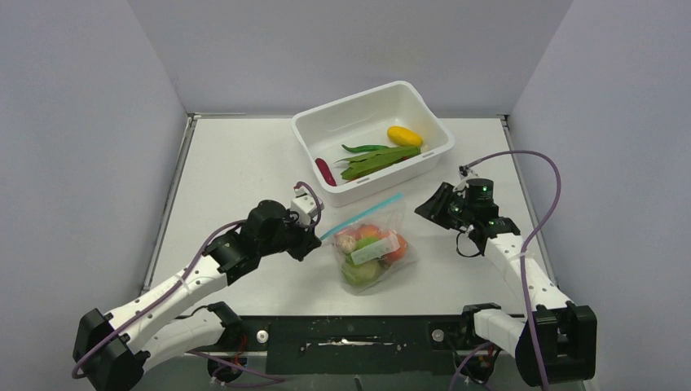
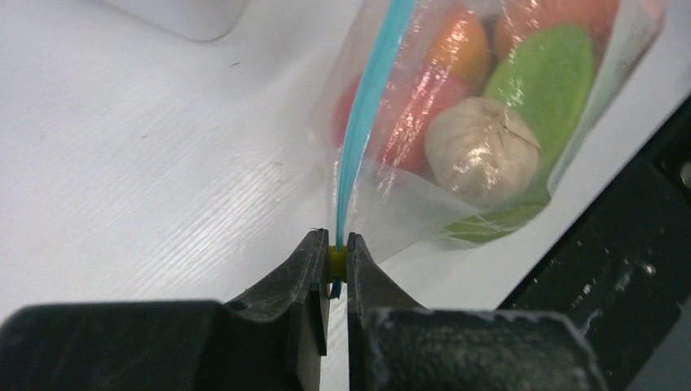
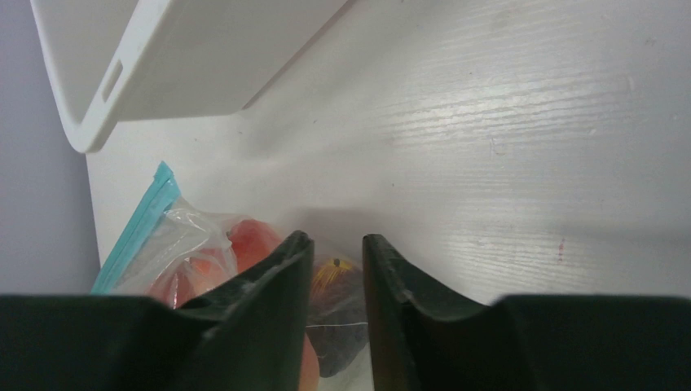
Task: Place the food in the zip-top bag and seal the zipper
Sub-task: Place the zipper food storage bag at the center of the board.
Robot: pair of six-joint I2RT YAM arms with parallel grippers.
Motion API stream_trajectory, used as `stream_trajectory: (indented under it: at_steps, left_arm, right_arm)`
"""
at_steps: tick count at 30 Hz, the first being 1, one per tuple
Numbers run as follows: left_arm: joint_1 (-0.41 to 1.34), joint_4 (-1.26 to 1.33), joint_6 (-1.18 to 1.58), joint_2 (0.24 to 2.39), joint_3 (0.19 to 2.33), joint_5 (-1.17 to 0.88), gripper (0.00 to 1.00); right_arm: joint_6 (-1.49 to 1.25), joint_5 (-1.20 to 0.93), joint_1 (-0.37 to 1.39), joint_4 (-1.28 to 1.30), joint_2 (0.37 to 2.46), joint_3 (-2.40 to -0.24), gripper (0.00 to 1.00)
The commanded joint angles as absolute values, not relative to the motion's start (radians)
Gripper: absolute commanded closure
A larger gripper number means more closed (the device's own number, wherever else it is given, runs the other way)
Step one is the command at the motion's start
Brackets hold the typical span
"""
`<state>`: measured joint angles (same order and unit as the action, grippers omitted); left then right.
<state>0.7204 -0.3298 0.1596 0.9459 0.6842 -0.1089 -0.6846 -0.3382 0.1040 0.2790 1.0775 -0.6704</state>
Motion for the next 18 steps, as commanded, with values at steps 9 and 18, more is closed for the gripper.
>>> stream_trajectory:
  at_steps: [9,18]
  left_arm:
    - [0.497,-0.604,0.498,0.913,0.838,0.201,1.0]
    - [0.391,-0.67,0.67,0.834,0.776,0.397,1.0]
  right_arm:
    - [-0.628,-0.274,0.1,0.268,0.959,-0.759,0.39]
    - [-0.601,-0.227,0.1,0.319,0.917,-0.801,0.2]
